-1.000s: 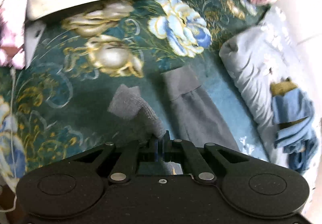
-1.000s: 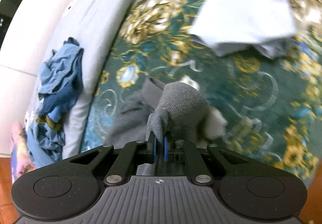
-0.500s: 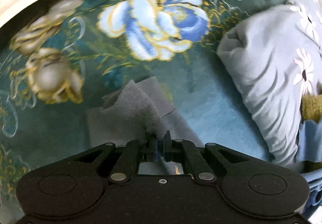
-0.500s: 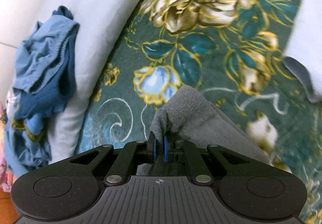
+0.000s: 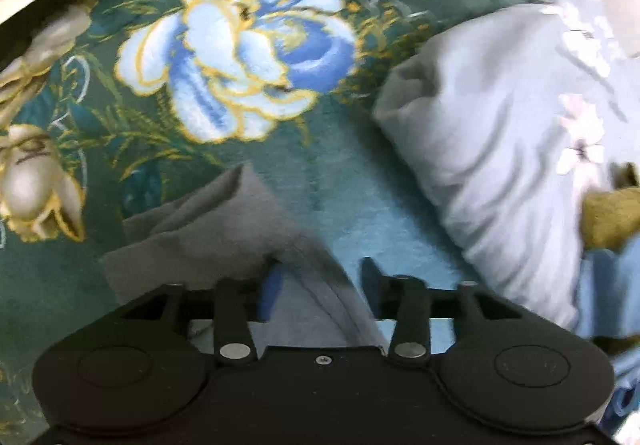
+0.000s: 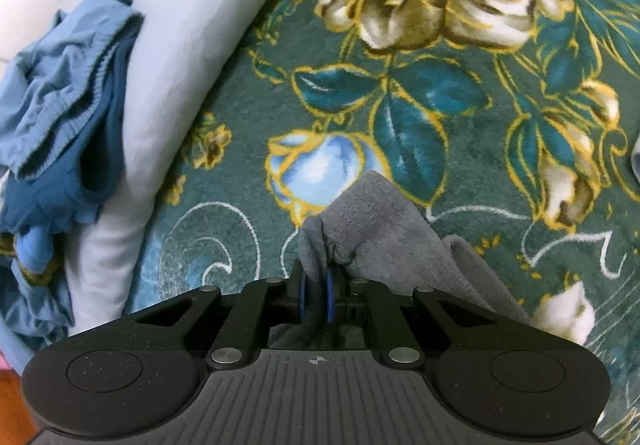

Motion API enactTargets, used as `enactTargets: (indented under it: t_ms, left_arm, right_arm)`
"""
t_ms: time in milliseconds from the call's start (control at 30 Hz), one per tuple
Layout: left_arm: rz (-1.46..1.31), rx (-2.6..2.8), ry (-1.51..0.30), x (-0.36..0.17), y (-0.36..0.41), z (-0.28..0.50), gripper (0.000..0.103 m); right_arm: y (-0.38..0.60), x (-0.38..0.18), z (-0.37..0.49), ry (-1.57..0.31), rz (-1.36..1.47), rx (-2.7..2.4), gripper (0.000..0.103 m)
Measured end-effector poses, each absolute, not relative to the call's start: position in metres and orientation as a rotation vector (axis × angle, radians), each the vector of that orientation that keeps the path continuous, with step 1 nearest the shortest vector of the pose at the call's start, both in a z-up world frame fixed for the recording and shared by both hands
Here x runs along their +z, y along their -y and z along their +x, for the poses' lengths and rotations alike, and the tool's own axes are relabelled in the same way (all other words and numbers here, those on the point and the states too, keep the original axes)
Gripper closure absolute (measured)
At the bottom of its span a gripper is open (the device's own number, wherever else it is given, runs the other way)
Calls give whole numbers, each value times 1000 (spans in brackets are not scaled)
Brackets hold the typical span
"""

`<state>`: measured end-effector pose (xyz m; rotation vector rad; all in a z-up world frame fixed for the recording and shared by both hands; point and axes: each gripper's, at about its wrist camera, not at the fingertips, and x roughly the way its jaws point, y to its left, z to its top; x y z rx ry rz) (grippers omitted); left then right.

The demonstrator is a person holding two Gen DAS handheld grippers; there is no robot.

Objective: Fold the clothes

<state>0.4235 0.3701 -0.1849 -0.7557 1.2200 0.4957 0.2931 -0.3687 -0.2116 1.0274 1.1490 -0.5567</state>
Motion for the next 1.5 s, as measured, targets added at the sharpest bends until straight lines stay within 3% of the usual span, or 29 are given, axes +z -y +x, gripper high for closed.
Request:
enactTargets:
  t_ms: [67,167,233,367,433,600,867,1033,1133,1400,1500]
  left_arm:
    - [-736,448,-1201,-174,-369,419,53]
    - [-705,387,-1114,-146,-375,400,44]
    - [-696,381,-1053,-130,-383,383,28]
    - [-687,428,-983,-118,-401,344,21]
    - [-685,411,-977,-131,-402,337,21]
    - [-680,367,-963,-161,-404,320,20]
    - [-686,310,-922,-195,-404,296,25]
    - [-714,296,-866,-188,-399,285,64]
    - [-731,288,-832,-184,-396,279,76]
    - [-749,271,-742,-154,-393,237,88]
    - [-743,287,-755,-147,-406,210,88]
  right_arm:
    - [365,-206,293,-1146,998,-540,90]
    - [359,-195,291,-1114,982,-492,65]
    - [352,-184,289,-1085,944,-447,49]
    - [333,-157,276,-1011,869,-394,35]
    - [324,-143,264,-956,851,-366,13]
    - [303,-130,222,-892,878,-389,13]
    - [267,-135,167,-962,901,-453,13]
    - [245,-137,156,-1005,868,-459,13]
    - [231,-135,157,-1002,870,-444,13]
    - [202,-123,160,-995,857,-373,13]
    - [199,-120,153,-987,872,-378,13]
